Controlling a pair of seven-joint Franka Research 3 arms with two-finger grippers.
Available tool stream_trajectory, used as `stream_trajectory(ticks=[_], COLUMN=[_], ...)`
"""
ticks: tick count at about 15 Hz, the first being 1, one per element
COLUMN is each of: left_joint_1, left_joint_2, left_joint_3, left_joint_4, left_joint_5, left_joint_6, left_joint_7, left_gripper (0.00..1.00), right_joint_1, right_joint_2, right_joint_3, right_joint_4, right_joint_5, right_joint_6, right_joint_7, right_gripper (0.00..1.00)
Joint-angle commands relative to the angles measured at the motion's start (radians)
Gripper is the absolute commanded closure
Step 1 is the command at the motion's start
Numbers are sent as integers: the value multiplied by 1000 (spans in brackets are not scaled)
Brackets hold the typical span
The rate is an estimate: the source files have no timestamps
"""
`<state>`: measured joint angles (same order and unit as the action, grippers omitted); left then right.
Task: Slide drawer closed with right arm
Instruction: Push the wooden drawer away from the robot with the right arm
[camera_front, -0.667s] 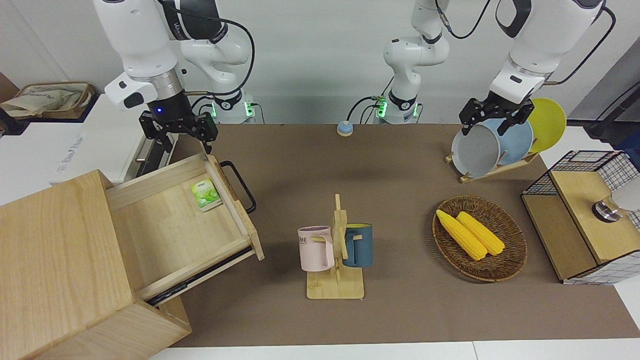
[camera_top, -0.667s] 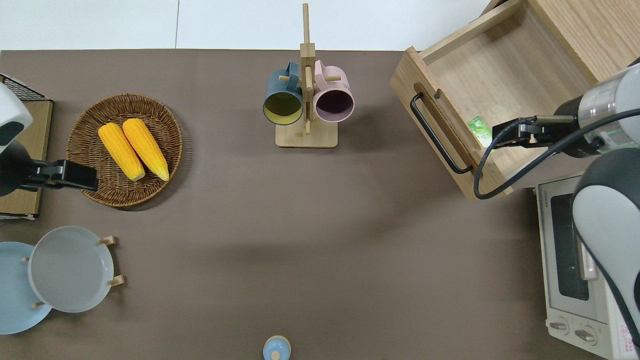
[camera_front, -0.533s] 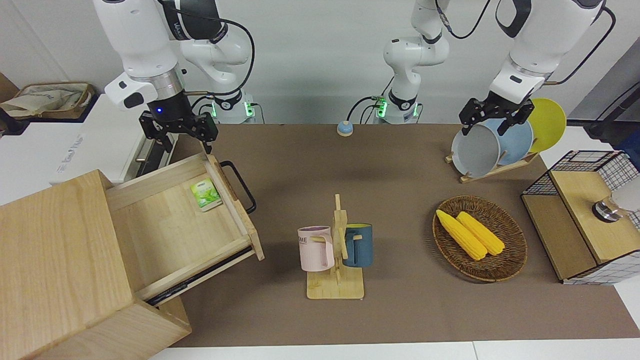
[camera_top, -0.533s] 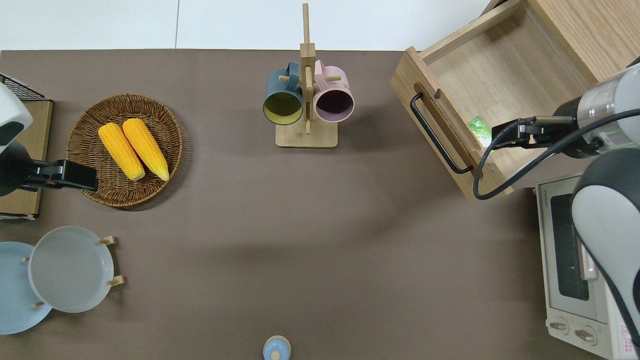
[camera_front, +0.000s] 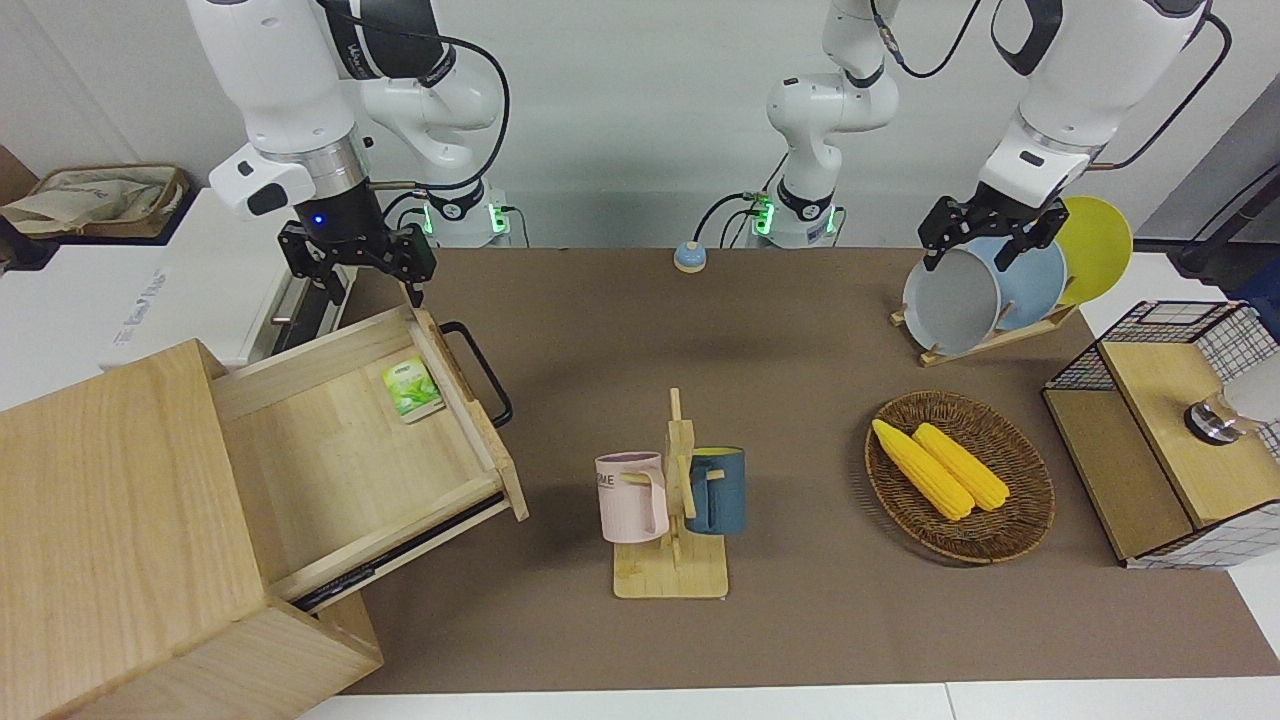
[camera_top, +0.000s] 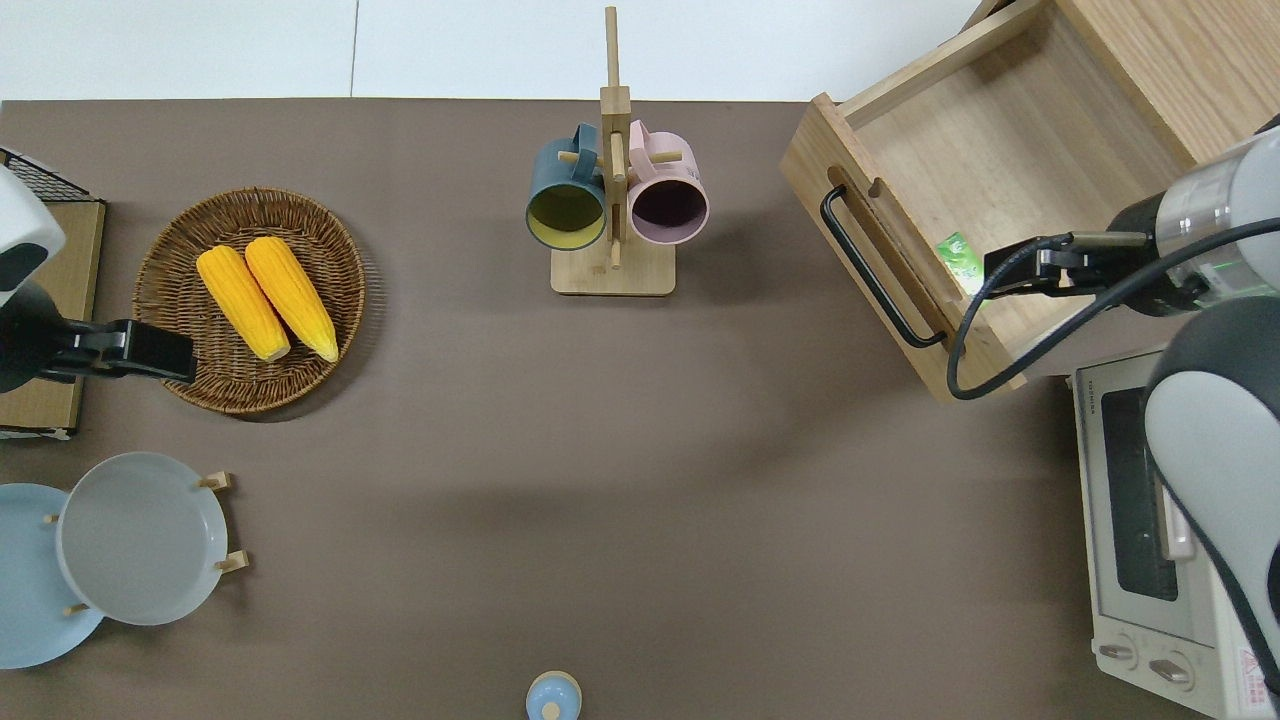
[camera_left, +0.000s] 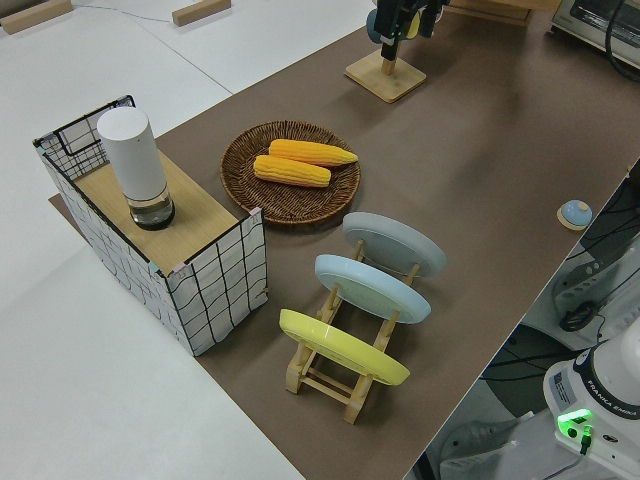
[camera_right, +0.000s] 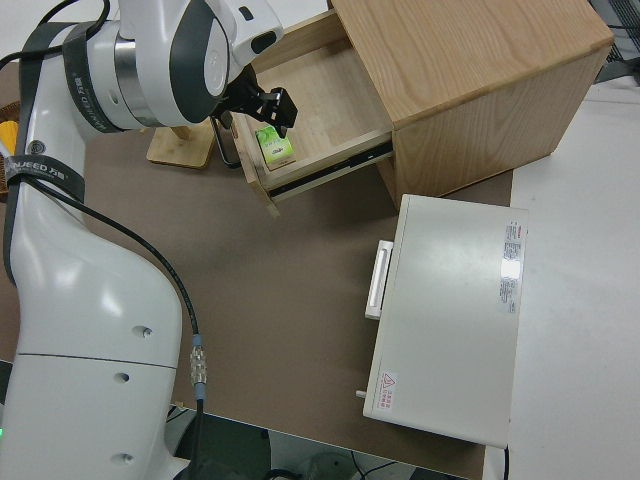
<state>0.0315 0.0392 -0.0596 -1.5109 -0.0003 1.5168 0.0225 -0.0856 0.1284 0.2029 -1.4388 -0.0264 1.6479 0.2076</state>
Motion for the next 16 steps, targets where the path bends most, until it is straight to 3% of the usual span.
stream_trajectory(ticks=[1, 3, 4, 11, 16], left_joint_1=[4, 4, 4, 4, 4], left_joint_2=[11, 11, 11, 11, 11], left_joint_3=[-6, -6, -6, -6, -6], left_joint_4=[26, 24, 26, 26, 24], left_joint_5=[17, 17, 17, 17, 17], left_joint_6=[-20, -20, -20, -20, -20], left_joint_7=[10, 10, 10, 10, 10], left_gripper=[7, 7, 7, 7, 7], right_joint_1=[-13, -11, -14, -10, 3], right_joint_2=[-9, -9, -9, -12, -33], right_joint_3=[10, 10, 10, 12, 19], right_joint_4=[3, 5, 5, 6, 40], right_joint_5=[0, 0, 2, 14, 14], right_joint_6=[-14, -43, -48, -53, -92], right_joint_7=[-21, -22, -28, -47, 27], right_gripper=[400, 856, 999, 1000, 1000])
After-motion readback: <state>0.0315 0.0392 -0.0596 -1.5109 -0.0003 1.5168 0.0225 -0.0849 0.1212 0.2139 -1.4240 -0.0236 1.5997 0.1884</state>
